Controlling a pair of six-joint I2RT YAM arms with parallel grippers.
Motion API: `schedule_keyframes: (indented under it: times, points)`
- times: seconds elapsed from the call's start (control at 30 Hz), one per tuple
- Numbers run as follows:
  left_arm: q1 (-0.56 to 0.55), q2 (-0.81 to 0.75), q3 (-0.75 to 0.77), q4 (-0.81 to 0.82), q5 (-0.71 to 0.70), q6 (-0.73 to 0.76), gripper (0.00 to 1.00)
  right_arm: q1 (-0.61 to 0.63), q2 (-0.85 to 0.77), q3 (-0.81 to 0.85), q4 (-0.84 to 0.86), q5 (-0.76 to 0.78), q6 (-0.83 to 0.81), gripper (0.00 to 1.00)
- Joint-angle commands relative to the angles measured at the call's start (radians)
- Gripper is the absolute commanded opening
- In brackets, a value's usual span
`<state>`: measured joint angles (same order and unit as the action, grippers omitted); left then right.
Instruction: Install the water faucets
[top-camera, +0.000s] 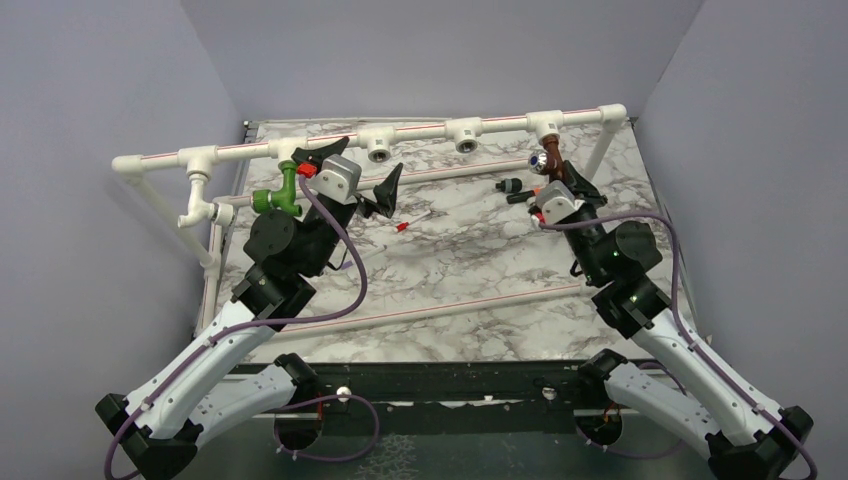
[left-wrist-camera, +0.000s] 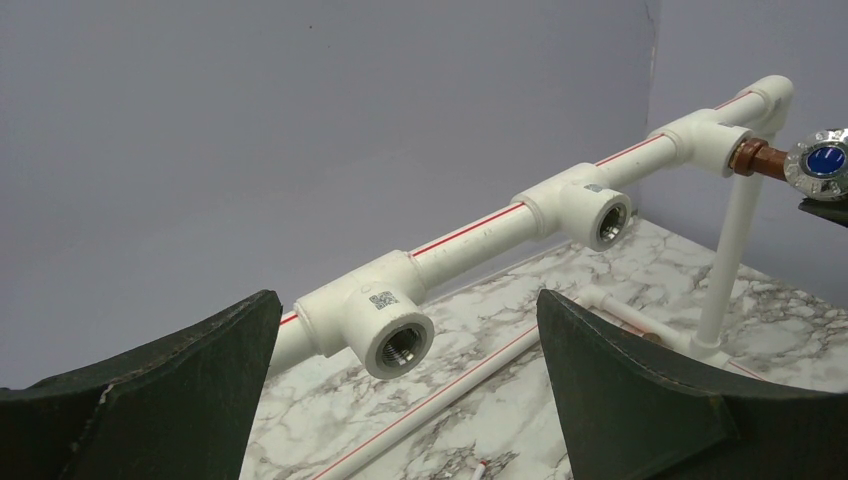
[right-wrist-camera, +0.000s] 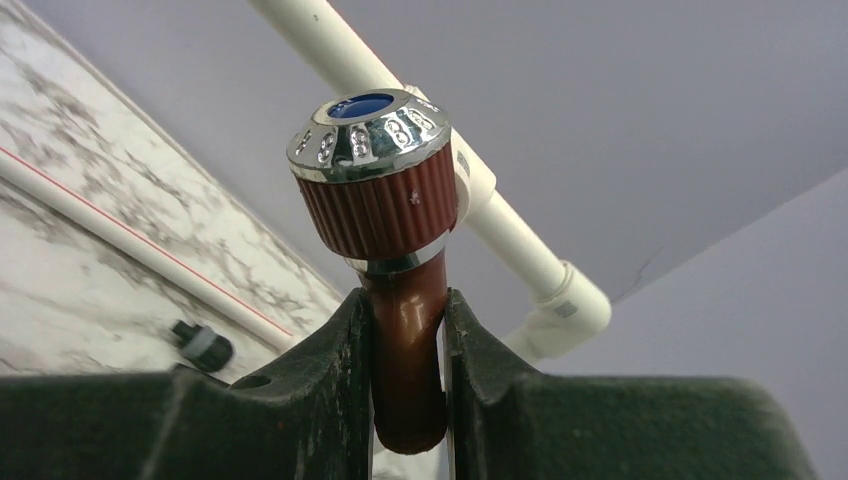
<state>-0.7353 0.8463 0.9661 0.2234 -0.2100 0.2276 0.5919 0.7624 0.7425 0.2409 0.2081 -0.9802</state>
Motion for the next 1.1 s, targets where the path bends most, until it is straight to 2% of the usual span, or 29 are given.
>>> schedule_keyframes:
  times: [0.0, 0.4, 0.7, 1.07]
  points:
    - [-0.003, -0.003, -0.005, 0.022, -0.005, 0.002, 0.99, 0.004, -0.015, 0.004, 0.178, 0.044, 0.336, 0.01]
    - [-0.003, -0.012, -0.004, 0.021, -0.005, 0.001, 0.99, 0.004, 0.010, 0.048, 0.199, 0.145, 0.931, 0.00]
    - [-0.003, -0.010, -0.004, 0.021, 0.000, -0.001, 0.99, 0.004, 0.003, 0.006, 0.261, 0.198, 1.244, 0.00]
    - [-0.004, -0.008, -0.003, 0.019, 0.001, -0.003, 0.99, 0.005, -0.016, -0.015, 0.278, 0.261, 1.707, 0.00]
